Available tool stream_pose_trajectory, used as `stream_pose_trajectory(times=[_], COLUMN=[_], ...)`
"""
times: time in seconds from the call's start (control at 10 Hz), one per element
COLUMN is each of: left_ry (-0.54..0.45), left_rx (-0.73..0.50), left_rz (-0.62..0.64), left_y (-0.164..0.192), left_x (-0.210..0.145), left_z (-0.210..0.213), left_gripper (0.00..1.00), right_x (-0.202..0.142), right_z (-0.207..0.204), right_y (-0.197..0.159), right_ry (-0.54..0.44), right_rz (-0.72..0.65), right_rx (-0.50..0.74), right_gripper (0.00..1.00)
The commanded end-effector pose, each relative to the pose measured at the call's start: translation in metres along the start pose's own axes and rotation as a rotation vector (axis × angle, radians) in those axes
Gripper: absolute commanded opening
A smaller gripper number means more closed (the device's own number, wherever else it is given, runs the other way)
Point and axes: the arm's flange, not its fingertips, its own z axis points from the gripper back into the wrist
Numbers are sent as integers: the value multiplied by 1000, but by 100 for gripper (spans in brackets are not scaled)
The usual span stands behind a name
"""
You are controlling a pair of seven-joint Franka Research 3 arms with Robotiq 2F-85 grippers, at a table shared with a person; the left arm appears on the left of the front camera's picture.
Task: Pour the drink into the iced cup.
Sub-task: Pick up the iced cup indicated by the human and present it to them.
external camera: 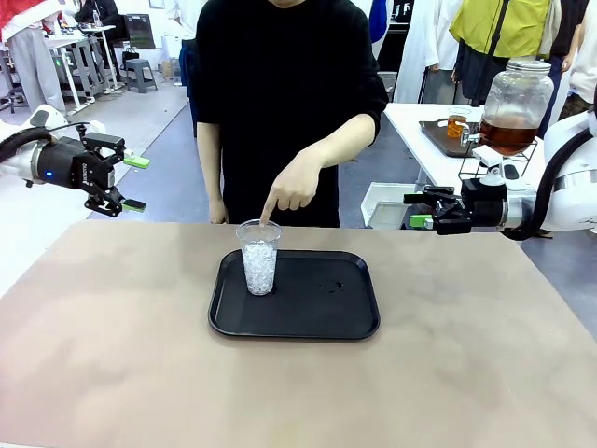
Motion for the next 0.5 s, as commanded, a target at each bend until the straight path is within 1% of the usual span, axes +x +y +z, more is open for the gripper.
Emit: stream_pose_trajectory(times=[0.0,0.4], left_ry=[-6,-6], left_rx=[-4,-4], left_rz=[7,7], left_y=[-2,-2], left_x=[-2,-2], left_z=[0,0], left_gripper=[100,100], right_x=[2,2], right_z=[2,2], right_y=[1,1], right_ry=[-8,-8], right_rz=[-13,-13], right_rx=[7,7], right_gripper=[100,100])
